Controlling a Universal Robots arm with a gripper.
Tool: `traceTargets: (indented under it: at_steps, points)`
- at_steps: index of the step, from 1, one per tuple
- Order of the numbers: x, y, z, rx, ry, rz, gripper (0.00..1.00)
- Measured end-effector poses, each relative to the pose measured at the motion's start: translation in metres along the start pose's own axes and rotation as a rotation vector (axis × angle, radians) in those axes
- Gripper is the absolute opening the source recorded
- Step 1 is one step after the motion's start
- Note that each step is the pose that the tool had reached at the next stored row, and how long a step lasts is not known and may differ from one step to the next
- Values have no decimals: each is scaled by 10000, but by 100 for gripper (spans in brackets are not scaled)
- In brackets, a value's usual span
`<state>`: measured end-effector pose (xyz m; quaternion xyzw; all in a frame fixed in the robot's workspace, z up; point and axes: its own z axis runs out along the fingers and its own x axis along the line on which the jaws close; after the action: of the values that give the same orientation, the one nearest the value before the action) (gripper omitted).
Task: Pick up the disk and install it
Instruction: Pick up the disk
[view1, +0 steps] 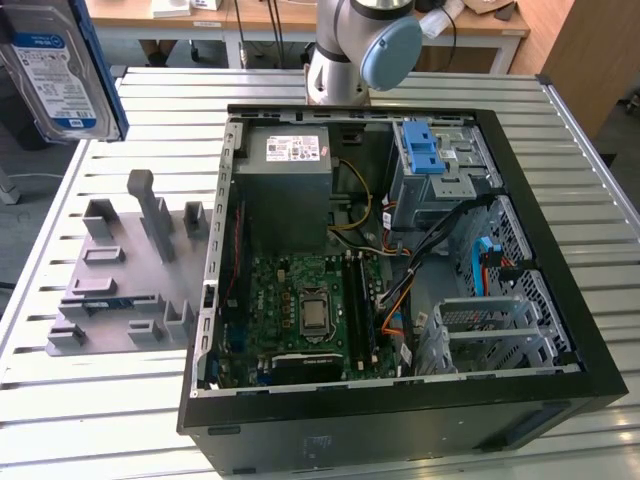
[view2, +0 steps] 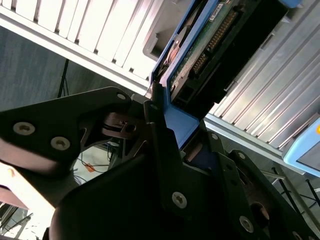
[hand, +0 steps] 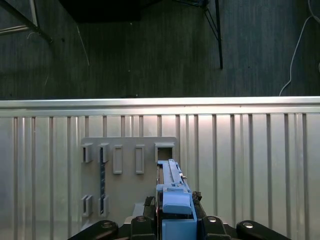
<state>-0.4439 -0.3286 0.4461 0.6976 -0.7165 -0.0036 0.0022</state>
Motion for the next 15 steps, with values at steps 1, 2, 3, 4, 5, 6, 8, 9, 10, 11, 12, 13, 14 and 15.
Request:
traceTargets:
  at_steps: [1,2,3,4,5,6,8,9,10,11,12,13,14,15]
  points:
    - [0,0,-8,0,0,0,36]
    - [0,0,-16,0,0,0,36]
    - [0,0,-23,0,0,0,36]
    - [0,0,-31,0,0,0,36]
    - [0,0,-39,0,0,0,36]
    - [0,0,-47,0,0,0,36]
    - [0,0,-62,0,0,0,36]
    - [0,0,-69,1,0,0,36]
    - [0,1,-77,0,0,0,36]
    - [0,1,-85,0,0,0,36]
    - [0,1,-93,1,0,0,36]
    - [0,1,-101,1,0,0,36]
    - [0,1,-109,0,0,0,36]
    - [0,1,-116,1,0,0,36]
